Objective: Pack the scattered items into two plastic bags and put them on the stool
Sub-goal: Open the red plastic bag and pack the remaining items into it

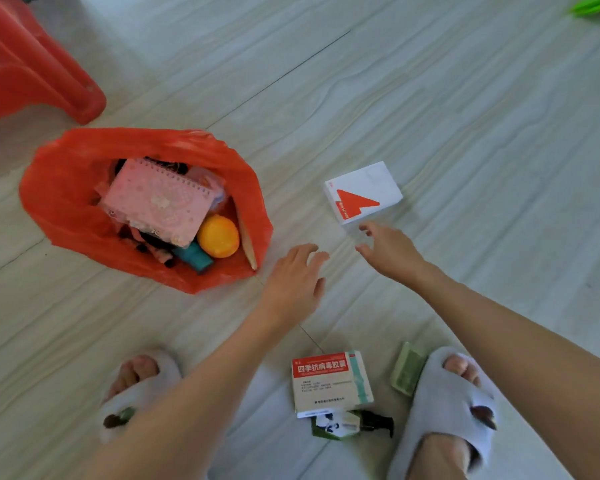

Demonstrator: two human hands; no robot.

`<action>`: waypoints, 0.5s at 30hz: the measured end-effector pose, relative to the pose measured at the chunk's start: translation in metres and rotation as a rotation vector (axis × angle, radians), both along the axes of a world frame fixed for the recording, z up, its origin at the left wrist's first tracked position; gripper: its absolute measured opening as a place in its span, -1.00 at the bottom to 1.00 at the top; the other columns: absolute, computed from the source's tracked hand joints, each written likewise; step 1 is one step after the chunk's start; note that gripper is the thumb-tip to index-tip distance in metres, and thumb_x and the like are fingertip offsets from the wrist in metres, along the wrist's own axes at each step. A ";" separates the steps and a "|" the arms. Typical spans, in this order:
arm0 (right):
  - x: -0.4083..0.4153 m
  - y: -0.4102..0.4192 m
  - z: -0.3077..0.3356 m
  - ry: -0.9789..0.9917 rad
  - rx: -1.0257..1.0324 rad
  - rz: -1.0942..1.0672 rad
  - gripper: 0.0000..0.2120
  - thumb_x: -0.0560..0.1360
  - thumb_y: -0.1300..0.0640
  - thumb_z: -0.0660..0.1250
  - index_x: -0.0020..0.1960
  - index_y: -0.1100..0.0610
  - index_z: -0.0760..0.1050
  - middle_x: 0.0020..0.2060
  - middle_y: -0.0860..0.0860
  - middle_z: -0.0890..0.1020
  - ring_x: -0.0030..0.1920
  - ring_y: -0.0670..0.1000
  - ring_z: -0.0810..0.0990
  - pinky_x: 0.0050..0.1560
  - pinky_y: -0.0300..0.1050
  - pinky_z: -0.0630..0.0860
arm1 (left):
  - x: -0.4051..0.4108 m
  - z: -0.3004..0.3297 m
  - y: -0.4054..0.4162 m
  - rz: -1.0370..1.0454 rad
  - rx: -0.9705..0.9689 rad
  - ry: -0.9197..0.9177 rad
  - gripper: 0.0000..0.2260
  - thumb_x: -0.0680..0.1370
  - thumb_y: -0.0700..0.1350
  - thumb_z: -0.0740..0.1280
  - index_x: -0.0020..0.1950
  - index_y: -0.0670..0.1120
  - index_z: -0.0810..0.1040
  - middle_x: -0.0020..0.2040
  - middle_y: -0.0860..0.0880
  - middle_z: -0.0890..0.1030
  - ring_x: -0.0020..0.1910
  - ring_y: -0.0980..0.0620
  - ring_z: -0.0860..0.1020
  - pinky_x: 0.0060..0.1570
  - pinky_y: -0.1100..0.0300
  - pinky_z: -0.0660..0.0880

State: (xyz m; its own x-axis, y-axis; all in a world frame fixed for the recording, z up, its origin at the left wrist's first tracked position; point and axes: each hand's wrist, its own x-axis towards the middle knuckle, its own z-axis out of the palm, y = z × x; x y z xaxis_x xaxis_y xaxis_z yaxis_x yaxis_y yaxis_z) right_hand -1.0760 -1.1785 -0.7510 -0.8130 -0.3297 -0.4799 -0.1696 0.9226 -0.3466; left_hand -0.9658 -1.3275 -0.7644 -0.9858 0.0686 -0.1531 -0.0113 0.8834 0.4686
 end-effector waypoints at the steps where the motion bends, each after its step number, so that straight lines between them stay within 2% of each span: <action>1: 0.001 0.014 -0.005 -0.007 0.034 -0.003 -0.57 0.53 0.11 0.23 0.38 0.18 0.31 0.31 0.14 0.43 0.31 0.14 0.39 0.25 -0.02 0.33 | 0.000 -0.007 0.009 -0.038 -0.020 -0.092 -0.57 0.54 -0.10 0.17 0.42 -0.09 0.26 0.44 -0.13 0.25 0.43 -0.11 0.20 0.31 0.02 0.25; 4: -0.001 0.045 -0.015 -0.036 0.085 0.005 -0.54 0.54 0.11 0.21 0.41 0.17 0.26 0.35 0.13 0.38 0.35 0.14 0.32 0.29 0.00 0.32 | -0.003 -0.019 0.024 -0.054 -0.064 -0.239 -0.47 0.57 -0.09 0.17 0.50 -0.04 0.05 0.53 -0.09 0.00 0.51 -0.08 -0.04 0.42 0.04 0.07; 9: -0.021 0.055 -0.020 0.032 0.134 0.135 -0.49 0.56 0.11 0.19 0.46 0.15 0.15 0.45 0.11 0.22 0.46 0.11 0.14 0.35 0.01 0.23 | -0.026 -0.035 0.029 -0.054 -0.178 -0.369 -0.36 0.56 -0.02 0.20 0.52 -0.02 -0.11 0.53 -0.11 -0.17 0.50 -0.14 -0.17 0.43 -0.10 -0.01; 13: -0.053 0.040 -0.023 0.165 0.215 0.311 -0.39 0.53 0.16 0.22 0.50 0.11 0.02 0.51 0.08 0.04 0.52 0.08 -0.04 0.42 0.01 0.13 | -0.065 -0.045 0.018 -0.026 -0.198 -0.491 -0.15 0.47 0.11 0.33 0.50 0.06 -0.24 0.50 -0.08 -0.33 0.48 -0.16 -0.30 0.39 -0.23 -0.15; 15: -0.073 0.028 -0.027 0.233 0.269 0.403 -0.31 0.50 0.17 0.24 0.51 0.11 -0.07 0.52 0.07 -0.03 0.52 0.08 -0.09 0.45 0.02 0.06 | -0.076 -0.050 0.009 0.002 -0.187 -0.561 -0.07 0.41 0.11 0.40 0.50 0.10 -0.25 0.49 -0.07 -0.37 0.47 -0.16 -0.33 0.37 -0.29 -0.13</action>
State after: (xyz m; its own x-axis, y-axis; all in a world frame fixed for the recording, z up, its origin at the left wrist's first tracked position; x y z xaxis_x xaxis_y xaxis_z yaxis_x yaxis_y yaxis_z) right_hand -1.1486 -1.1503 -0.7777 -0.7422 -0.5283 -0.4124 -0.5731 0.8193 -0.0181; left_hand -1.0421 -1.3189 -0.8148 -0.7509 -0.0115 -0.6603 -0.2139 0.9502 0.2267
